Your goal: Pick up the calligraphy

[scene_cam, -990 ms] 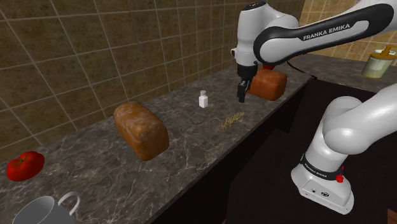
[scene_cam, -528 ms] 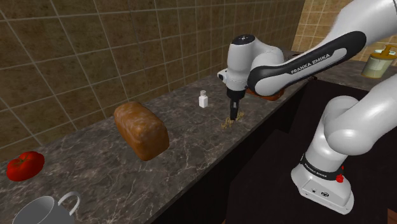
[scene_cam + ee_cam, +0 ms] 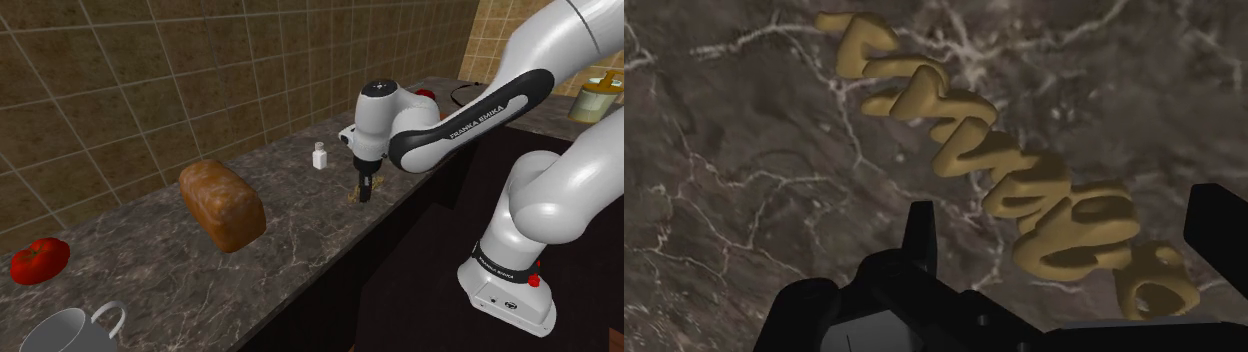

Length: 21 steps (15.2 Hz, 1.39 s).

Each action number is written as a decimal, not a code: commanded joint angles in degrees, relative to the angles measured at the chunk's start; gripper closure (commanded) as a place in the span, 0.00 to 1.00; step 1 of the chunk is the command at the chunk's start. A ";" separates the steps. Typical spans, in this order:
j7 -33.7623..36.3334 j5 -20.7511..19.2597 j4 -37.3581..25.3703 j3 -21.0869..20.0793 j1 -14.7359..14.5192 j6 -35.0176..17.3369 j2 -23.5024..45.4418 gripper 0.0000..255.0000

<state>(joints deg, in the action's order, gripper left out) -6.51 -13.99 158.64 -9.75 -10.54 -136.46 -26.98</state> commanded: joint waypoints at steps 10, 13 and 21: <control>0.36 -0.47 0.39 -0.08 0.34 -1.39 0.96 1.00; 0.11 -0.15 0.05 -0.03 0.11 -0.49 0.39 1.00; -2.44 1.75 -3.31 0.88 -1.04 7.01 -3.94 1.00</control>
<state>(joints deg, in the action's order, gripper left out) -8.78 -12.38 155.82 -8.90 -11.50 -130.18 -30.70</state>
